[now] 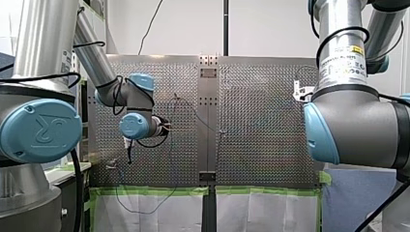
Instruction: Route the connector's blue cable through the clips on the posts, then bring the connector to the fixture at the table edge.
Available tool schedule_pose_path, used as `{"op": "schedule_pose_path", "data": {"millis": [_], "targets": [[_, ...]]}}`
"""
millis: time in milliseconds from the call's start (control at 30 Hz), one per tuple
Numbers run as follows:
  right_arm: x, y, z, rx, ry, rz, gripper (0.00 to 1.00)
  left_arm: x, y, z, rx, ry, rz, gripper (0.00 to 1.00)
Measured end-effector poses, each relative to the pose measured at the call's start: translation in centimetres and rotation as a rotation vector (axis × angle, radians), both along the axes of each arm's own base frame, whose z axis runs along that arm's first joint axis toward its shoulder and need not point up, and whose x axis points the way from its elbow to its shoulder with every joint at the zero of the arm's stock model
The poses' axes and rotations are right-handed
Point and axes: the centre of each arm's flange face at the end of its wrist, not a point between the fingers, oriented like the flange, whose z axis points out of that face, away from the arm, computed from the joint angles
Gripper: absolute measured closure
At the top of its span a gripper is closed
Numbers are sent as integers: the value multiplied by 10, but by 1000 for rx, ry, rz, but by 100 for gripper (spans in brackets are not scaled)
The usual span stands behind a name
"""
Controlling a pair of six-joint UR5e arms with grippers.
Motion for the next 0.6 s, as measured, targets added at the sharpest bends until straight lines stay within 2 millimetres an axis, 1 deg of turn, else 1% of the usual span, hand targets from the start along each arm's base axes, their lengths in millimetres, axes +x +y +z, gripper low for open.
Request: {"op": "schedule_pose_path", "data": {"millis": [600], "targets": [[-2, -1, -2, -3, 8, 20, 100, 0, 0, 0, 2, 2, 0, 0]]}}
